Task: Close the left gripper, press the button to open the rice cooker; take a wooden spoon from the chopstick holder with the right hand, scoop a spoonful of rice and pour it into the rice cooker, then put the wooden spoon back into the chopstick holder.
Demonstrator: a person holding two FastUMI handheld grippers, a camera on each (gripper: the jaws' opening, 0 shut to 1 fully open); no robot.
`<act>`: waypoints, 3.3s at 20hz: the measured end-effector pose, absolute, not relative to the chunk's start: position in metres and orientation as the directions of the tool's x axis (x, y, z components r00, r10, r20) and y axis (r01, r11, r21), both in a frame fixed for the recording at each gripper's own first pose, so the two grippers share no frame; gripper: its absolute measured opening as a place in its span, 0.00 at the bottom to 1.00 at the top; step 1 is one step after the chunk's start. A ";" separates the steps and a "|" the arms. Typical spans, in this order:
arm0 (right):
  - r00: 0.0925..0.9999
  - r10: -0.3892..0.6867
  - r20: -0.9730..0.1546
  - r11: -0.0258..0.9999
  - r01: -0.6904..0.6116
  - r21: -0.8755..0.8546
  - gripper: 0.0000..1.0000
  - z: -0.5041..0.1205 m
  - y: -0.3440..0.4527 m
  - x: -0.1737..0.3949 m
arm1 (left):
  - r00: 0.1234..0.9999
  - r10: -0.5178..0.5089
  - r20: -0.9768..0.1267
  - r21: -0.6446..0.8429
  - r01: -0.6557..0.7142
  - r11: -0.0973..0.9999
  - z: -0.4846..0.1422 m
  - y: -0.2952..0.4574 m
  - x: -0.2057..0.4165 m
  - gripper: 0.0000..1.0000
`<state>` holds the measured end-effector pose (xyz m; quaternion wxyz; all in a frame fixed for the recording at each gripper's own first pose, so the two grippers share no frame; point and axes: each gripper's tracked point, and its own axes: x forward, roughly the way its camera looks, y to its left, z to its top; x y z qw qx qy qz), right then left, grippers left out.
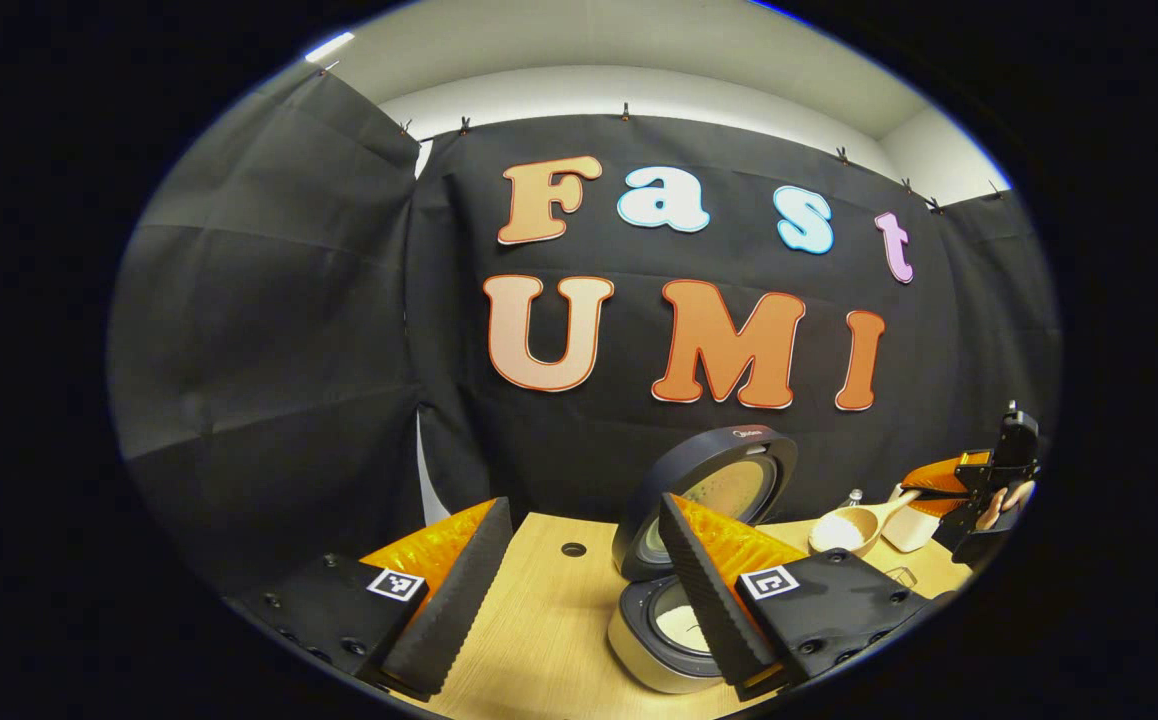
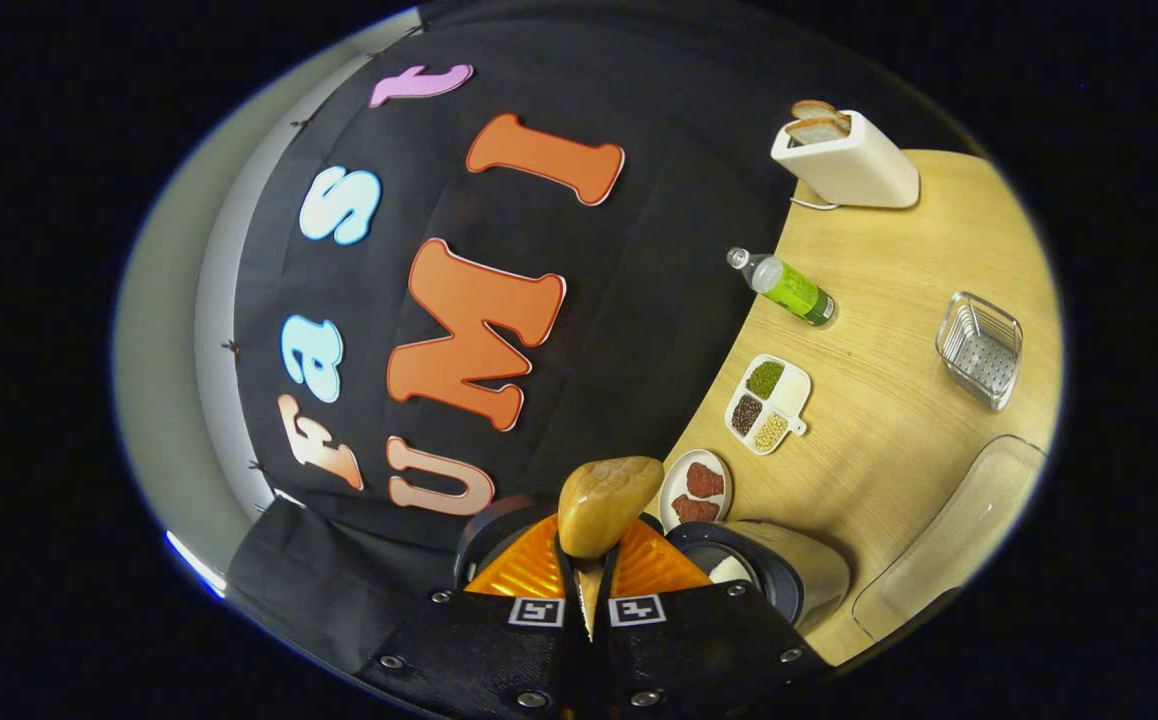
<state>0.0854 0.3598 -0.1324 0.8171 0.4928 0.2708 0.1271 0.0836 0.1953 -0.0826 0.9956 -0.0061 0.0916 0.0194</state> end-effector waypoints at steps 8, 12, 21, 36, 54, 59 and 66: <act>0.833 0.435 -0.343 0.663 -0.038 0.748 0.02 -0.132 0.377 0.091 | 0.977 0.082 -0.195 -0.019 -0.087 0.996 -0.089 0.214 0.081 0.97; 0.841 0.428 -0.331 0.699 -0.076 0.711 0.02 -0.126 0.383 0.092 | 0.976 0.093 -0.195 -0.017 -0.098 0.995 -0.091 0.219 0.080 0.97; 0.847 0.430 -0.312 0.758 -0.151 0.635 0.02 -0.118 0.394 0.091 | 0.977 0.096 -0.192 -0.013 -0.101 0.995 -0.089 0.219 0.079 0.97; 0.865 0.431 -0.258 0.820 -0.256 0.513 0.02 -0.097 0.406 0.083 | 0.976 0.101 -0.194 -0.025 -0.108 0.994 -0.091 0.224 0.073 0.96; 0.867 0.459 -0.195 0.880 -0.413 0.235 0.02 -0.078 0.438 0.067 | 0.974 0.115 -0.196 -0.010 -0.120 0.993 -0.092 0.238 0.073 0.97; 0.854 0.488 -0.182 0.872 -0.464 0.160 0.02 -0.075 0.451 0.061 | 0.975 0.101 -0.196 -0.028 -0.108 0.994 -0.092 0.235 0.076 0.96; 0.841 0.514 -0.168 0.855 -0.519 0.018 0.02 -0.068 0.461 0.050 | 0.975 0.097 -0.199 -0.025 -0.104 0.994 -0.096 0.234 0.080 0.97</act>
